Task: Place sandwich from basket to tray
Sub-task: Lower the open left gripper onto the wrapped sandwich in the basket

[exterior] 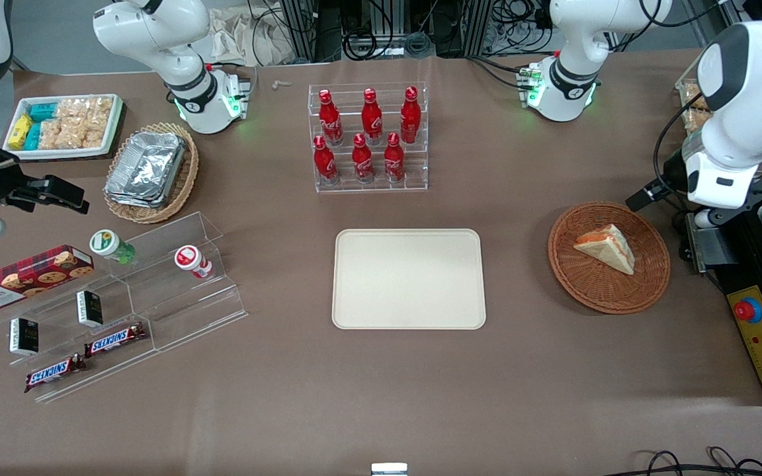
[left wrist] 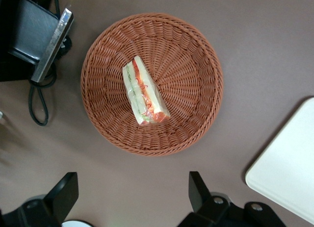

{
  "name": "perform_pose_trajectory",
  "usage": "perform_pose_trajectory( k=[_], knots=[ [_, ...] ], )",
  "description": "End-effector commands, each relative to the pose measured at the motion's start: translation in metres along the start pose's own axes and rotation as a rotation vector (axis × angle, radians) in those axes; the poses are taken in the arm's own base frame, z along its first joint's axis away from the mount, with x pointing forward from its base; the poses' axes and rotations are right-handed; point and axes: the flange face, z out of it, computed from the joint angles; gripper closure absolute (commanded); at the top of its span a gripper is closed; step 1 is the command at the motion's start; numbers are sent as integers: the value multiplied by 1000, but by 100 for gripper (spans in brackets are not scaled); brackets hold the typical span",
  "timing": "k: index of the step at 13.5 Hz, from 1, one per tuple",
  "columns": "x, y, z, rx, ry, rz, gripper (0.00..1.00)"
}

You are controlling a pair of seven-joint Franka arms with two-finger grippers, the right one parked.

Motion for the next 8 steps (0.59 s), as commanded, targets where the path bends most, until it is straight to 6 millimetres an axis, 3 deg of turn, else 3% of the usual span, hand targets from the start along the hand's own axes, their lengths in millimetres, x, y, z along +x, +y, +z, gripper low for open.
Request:
perform_pose_trajectory(
  k=[1,8],
  knots=[
    [-1,-15,20,-27,27,-71,0],
    [4,-20,83,-33,24,-166,0]
  ],
)
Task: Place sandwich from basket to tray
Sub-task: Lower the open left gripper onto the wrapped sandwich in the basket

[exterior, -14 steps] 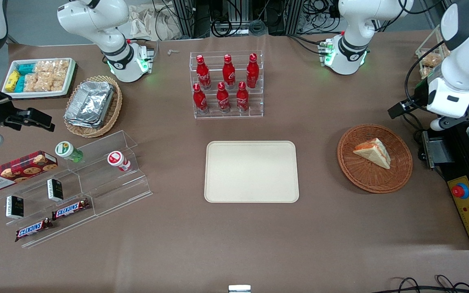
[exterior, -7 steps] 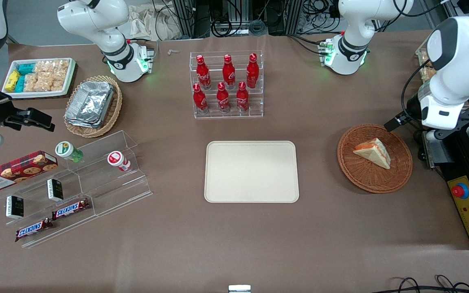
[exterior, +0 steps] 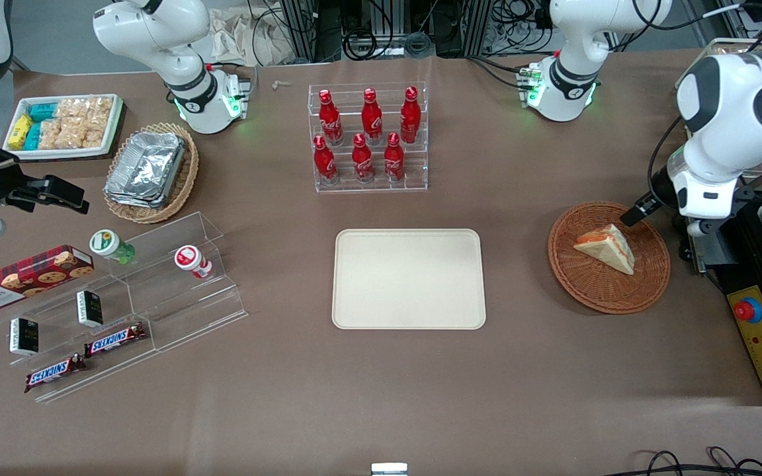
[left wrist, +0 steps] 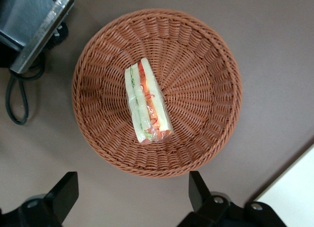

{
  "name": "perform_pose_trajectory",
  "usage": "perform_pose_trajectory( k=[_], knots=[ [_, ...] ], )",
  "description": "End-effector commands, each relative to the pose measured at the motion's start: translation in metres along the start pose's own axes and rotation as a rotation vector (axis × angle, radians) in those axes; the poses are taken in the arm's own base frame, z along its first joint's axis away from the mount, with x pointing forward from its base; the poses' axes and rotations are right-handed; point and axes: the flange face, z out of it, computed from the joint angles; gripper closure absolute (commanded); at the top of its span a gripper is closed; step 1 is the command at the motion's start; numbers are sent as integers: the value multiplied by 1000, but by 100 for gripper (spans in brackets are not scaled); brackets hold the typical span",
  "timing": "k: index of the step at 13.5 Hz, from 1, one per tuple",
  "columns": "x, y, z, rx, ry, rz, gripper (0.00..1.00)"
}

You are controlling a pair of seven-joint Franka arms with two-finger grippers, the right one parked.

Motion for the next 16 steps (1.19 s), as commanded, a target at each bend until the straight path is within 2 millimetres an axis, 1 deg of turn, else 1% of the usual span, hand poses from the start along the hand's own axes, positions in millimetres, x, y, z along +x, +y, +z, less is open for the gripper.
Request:
perform_pose_trajectory(
  k=[1,5,7,10,13,14,16],
  knots=[
    [7,-9,28,3,-6,-70,0],
    [19,-1,66,6,-8,-100,0],
    [21,3,80,-11,-33,-129,0],
    [23,6,98,-7,-46,-193,0],
    [23,8,115,10,-56,-208,0],
    [23,8,118,13,-59,-216,0],
    [23,8,128,31,-70,-258,0]
  ],
)
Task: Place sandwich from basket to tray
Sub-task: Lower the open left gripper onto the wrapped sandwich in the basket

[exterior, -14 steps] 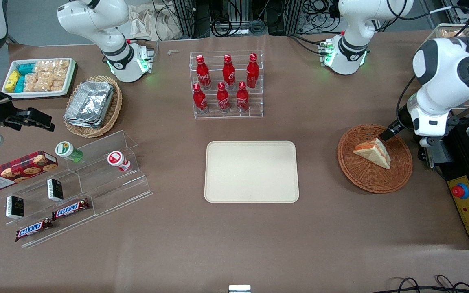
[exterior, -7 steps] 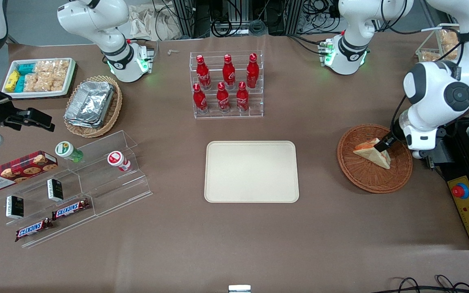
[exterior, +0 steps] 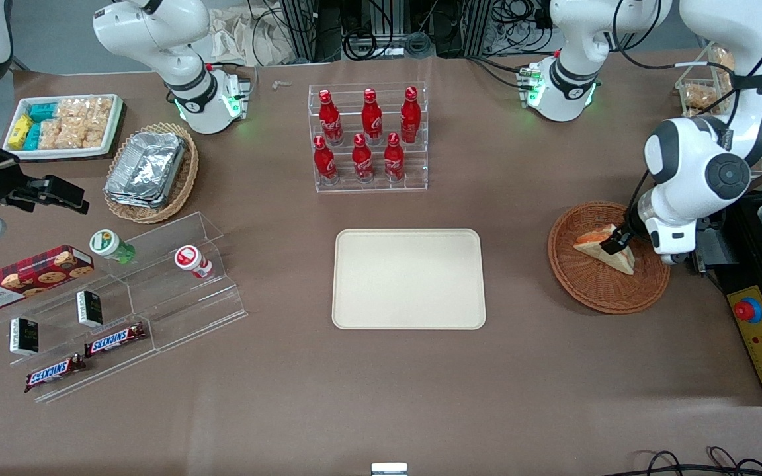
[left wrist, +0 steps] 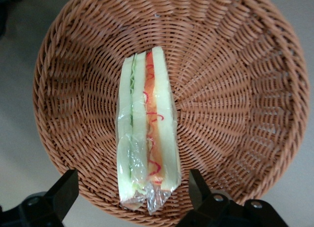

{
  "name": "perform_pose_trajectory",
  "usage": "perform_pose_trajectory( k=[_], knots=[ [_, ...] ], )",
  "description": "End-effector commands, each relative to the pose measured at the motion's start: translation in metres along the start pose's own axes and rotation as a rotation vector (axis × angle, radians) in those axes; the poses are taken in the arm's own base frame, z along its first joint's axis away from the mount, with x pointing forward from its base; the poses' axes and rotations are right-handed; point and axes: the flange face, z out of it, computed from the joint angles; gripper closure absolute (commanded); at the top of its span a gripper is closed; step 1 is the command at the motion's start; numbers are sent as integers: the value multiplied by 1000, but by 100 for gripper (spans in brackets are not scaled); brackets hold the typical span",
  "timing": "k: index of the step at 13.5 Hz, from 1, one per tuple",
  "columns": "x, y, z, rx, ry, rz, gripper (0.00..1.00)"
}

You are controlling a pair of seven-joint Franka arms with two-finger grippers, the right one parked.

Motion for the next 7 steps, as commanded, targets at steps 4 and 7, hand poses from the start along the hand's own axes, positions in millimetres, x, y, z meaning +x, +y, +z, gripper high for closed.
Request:
perform_pose_trajectory(
  k=[4,7],
  knots=[
    [1,6,25,16,-10,-58,0],
    [2,10,33,10,0,-55,0]
  ],
)
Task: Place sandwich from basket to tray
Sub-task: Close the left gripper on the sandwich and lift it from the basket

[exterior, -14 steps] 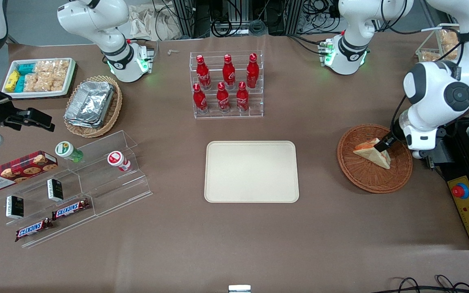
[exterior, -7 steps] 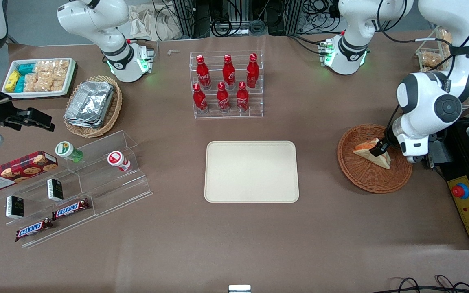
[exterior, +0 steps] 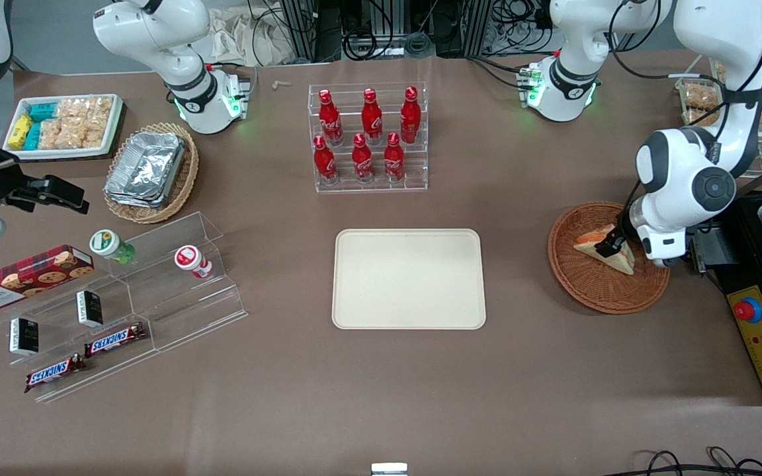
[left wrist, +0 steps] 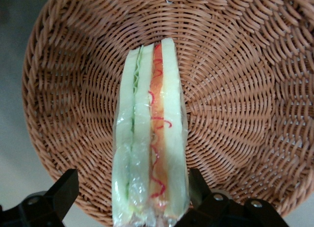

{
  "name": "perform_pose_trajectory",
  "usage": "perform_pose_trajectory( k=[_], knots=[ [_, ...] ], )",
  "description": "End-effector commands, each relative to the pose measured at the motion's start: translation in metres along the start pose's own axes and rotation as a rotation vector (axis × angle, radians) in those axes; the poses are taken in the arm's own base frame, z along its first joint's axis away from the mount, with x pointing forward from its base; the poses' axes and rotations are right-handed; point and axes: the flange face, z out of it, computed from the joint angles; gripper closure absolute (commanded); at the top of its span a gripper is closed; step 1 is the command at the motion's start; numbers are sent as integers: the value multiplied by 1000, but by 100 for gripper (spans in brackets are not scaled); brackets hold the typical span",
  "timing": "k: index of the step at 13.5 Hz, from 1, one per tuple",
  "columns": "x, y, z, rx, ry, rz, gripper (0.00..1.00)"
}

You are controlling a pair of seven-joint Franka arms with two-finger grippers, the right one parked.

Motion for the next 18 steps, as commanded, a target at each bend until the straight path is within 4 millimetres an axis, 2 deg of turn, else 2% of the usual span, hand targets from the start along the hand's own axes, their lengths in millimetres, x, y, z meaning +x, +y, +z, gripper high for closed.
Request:
perform_pose_trajectory(
  k=[1,8,11,13,14,16,17,18],
  knots=[
    [1,7,7,-19,12,-27,0],
    [1,11,17,-21,10,-43,1],
    [2,12,20,-24,11,-48,11],
    [2,12,20,-27,11,-67,28],
    [2,13,21,-25,10,-69,41],
    [2,14,20,-28,12,-69,76],
    [0,16,18,-33,10,-67,90],
    [-1,16,15,-36,11,-69,96]
  ],
)
